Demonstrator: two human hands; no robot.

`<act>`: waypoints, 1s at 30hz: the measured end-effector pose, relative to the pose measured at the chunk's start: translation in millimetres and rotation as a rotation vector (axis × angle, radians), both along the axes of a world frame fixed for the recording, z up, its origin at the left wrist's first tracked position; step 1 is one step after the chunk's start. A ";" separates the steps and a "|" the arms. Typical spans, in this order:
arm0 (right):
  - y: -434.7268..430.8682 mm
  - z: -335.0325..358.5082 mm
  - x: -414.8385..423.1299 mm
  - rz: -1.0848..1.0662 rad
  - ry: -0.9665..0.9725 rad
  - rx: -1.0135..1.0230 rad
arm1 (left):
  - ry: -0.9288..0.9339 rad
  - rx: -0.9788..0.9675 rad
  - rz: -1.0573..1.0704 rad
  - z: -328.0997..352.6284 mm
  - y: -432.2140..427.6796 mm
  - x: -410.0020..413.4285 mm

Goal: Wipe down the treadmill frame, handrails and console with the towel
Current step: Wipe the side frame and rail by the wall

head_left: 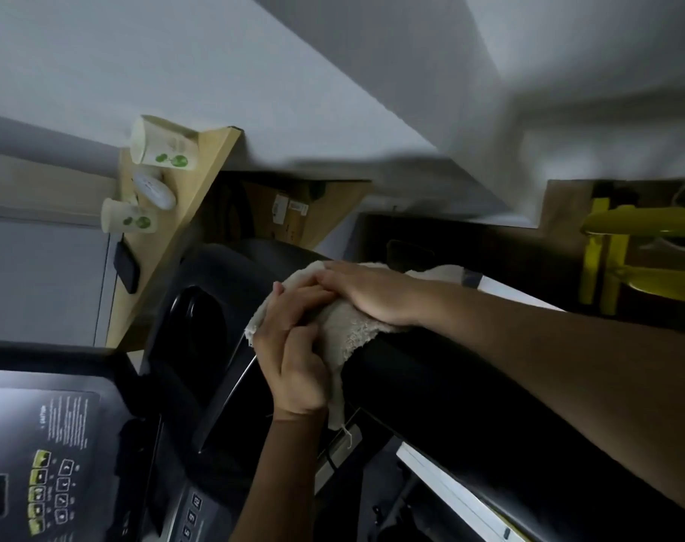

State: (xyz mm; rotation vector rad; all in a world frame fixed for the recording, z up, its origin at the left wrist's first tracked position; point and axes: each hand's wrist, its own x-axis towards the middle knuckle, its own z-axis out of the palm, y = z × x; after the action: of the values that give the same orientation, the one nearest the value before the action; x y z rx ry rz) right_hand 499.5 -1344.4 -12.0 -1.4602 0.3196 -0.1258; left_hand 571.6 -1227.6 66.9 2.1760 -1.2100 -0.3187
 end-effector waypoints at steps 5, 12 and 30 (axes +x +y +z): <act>3.4 13.3 -42.6 0.220 0.219 -0.208 | 0.123 -0.071 -0.001 6.5 0.7 7.4; 9.6 17.4 -18.5 0.153 0.256 -0.197 | -0.232 0.104 -0.349 2.3 1.8 30.8; 8.7 -16.8 -51.0 0.162 0.155 0.059 | -0.312 0.143 -0.128 8.2 -25.9 37.6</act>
State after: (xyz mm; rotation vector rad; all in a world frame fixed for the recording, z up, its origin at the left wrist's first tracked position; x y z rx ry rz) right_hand 448.5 -1335.7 -28.8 -1.4347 0.3268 0.1275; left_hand 609.3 -1253.5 75.1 2.3381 -1.5436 -0.1230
